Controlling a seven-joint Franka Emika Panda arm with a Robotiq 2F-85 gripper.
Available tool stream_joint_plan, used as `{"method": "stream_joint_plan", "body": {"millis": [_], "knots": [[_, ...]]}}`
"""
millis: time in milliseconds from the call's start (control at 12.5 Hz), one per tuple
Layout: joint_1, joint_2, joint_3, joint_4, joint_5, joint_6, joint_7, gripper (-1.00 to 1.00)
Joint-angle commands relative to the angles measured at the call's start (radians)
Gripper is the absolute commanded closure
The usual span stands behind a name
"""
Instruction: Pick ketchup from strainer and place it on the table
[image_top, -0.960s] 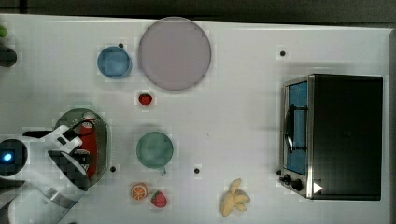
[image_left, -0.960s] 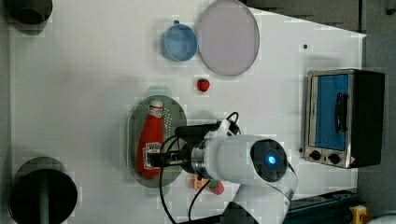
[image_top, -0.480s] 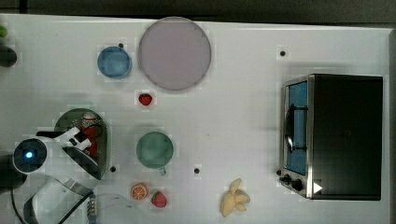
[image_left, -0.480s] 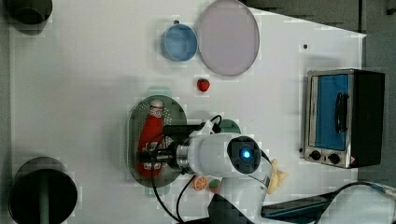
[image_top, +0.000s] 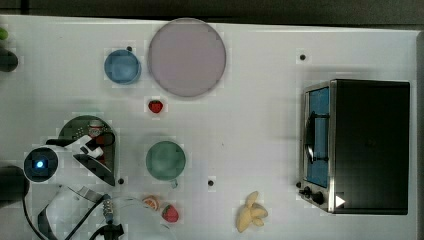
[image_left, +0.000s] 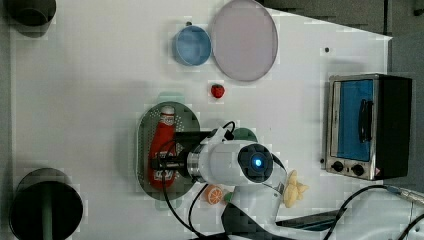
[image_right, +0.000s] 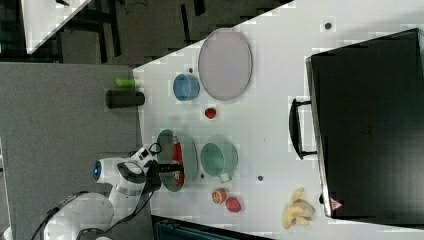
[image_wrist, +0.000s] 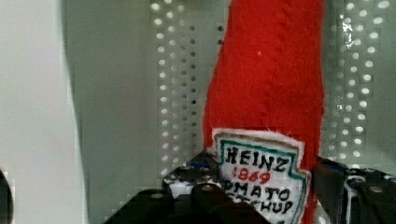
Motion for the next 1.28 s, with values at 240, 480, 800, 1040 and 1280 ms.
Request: {"method": "stream_joint_plan", "body": {"millis": [240, 480, 800, 1040, 1280], "knots": [[-0.026, -0.107, 0.073, 0.019, 0.031, -0.074, 0.062, -0.18], [-0.082, -0.222, 0.16, 0.059, 0.193, -0.18, 0.062, -0.18], [-0.134, -0.32, 0.188, 0.192, 0.376, -0.311, 0.037, -0.18], [-0.176, -0.326, 0.164, 0.325, 0.376, -0.464, 0.035, -0.18], [-0.24, -0.327, 0.128, 0.423, 0.372, -0.613, -0.019, -0.18]]}}
